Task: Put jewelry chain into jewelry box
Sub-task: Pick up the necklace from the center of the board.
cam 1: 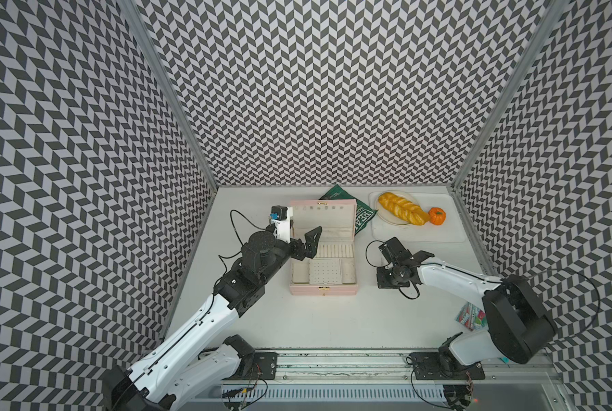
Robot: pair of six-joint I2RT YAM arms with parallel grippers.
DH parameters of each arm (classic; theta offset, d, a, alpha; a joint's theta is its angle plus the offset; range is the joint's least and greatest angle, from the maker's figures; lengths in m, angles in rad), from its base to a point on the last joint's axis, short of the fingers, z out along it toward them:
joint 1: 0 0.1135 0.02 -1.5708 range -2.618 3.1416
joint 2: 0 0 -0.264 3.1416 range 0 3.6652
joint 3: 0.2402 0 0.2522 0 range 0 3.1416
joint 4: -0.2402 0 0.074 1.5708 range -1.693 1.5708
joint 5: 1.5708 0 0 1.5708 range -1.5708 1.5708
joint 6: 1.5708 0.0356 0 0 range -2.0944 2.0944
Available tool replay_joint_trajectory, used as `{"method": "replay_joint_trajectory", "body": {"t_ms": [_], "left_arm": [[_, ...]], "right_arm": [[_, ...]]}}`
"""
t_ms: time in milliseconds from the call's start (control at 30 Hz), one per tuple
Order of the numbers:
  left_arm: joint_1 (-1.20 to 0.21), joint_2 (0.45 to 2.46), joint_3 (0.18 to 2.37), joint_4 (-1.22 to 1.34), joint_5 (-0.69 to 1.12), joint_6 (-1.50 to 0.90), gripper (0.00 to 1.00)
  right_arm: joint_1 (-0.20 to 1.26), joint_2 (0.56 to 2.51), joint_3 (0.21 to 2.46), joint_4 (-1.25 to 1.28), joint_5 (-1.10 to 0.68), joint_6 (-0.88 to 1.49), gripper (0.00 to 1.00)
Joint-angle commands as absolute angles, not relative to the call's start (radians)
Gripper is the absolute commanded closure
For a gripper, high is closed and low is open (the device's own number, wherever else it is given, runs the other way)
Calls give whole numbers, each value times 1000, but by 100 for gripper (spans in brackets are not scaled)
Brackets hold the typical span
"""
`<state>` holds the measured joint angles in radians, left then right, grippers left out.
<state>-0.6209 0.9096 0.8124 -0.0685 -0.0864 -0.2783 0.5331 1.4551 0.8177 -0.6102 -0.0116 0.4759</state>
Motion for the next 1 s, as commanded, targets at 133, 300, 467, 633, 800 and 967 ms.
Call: {"method": "replay_joint_trajectory", "body": {"t_ms": [133, 300, 467, 633, 800, 967], "left_arm": [[-617, 904, 795, -31, -61, -269, 0], [-617, 901, 795, -32, -60, -268, 0], [-617, 900, 792, -30, -58, -264, 0], [-617, 904, 781, -10, -29, -241, 0], [-618, 921, 777, 2, -108, -247, 0], [-618, 940, 782, 46, -40, -236, 3]], "right_arm": [[537, 1396, 992, -699, 38, 491, 100], [537, 1403, 1045, -715, 49, 486, 100], [537, 1409, 1067, -724, 40, 480, 100], [538, 1373, 1118, -724, 67, 474, 100], [538, 1330, 1197, -718, 101, 427, 100], [538, 1293, 1275, -712, 124, 387, 100]]}}
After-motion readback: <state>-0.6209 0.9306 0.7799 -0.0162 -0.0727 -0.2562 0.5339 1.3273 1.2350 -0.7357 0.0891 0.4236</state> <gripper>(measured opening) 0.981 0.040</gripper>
